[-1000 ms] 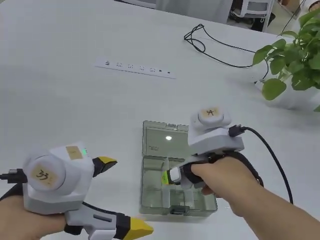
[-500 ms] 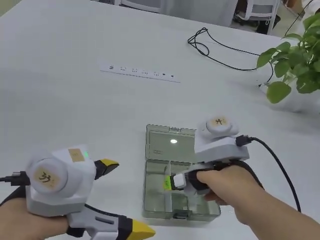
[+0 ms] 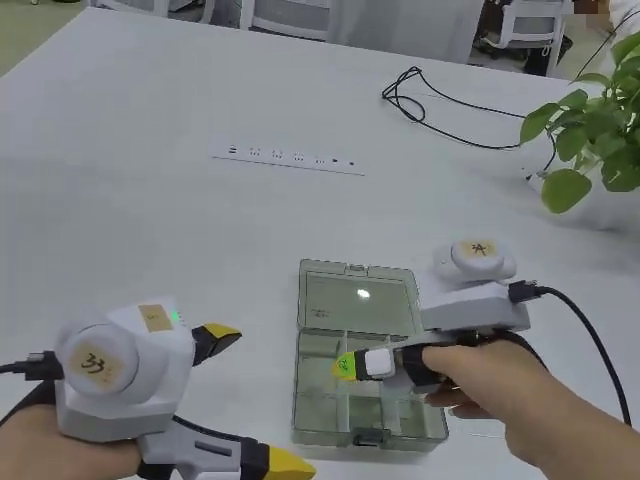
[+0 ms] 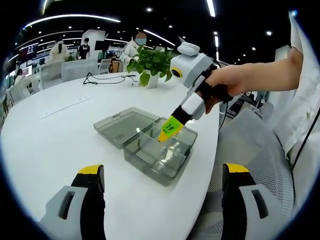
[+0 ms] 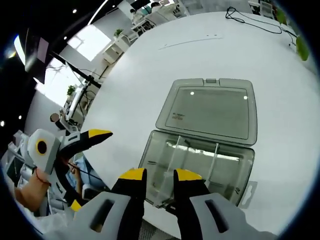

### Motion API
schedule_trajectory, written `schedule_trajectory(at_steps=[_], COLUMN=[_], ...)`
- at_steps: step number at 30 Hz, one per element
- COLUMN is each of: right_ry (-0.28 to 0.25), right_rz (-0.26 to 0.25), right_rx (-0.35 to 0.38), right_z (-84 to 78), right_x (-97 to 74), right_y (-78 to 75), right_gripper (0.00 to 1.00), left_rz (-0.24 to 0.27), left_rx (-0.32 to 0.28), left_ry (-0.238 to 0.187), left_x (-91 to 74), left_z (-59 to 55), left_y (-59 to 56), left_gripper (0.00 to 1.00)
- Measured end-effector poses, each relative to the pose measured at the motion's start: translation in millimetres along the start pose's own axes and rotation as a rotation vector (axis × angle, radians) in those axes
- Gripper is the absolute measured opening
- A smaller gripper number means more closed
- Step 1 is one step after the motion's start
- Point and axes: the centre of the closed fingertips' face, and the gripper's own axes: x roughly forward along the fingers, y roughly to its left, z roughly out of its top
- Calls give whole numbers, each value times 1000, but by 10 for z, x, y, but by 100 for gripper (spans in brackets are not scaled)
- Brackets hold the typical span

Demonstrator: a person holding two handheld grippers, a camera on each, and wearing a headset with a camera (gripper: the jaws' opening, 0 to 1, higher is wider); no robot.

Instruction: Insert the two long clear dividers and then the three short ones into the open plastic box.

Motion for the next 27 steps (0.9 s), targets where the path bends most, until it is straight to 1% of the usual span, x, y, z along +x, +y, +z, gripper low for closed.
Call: schedule_trajectory(at_steps=[2,4,7,8,10,11,13,15,17,19,20,21,23,27], right_ry=[-12,-34,-52,-53,-74,-77,-87,-93,-106,-131,-130,-125,-140,-166], right_rz=[14,27,47,50,78,82,94,104,128,161,162,177,189,197], right_rx=[-3,-20,-49,-49,-53,-52,-86,-99,-95,-114,-106,-115,-135,-190], right_z=[19,48,75,76,113,120,137,144,164,199,195,187,204,227], right_x=[-43,-87,-146,-167,-229,-252,-306,-355,-419,-482,-507,-540,-584,-732], right_y=[20,43,64,63,81,78,85,94,106,118,105,101,102,26], right_gripper=[23,23,24,25,26,27,30,31,33,33,33,34,36,41], left_rz=[3,8,14,15,19,20,23,28,34,39,40,42,46,51], left_rx=[1,3,3,3,6,7,11,10,6,6,4,4,5,10], left_ry=[0,1,2,2,7,9,9,6,3,2,2,4,5,2], left_x=[-8,-19,-37,-42,-53,-57,-70,-78,-85,-90,-90,-90,-89,-89], left_z=[0,-1,1,1,-6,-8,-3,6,17,22,23,23,25,49], left_y=[-2,-8,-22,-28,-40,-44,-52,-53,-51,-53,-58,-60,-65,-90], left_gripper=[100,100,100,100,100,100,100,100,100,100,100,100,100,100])
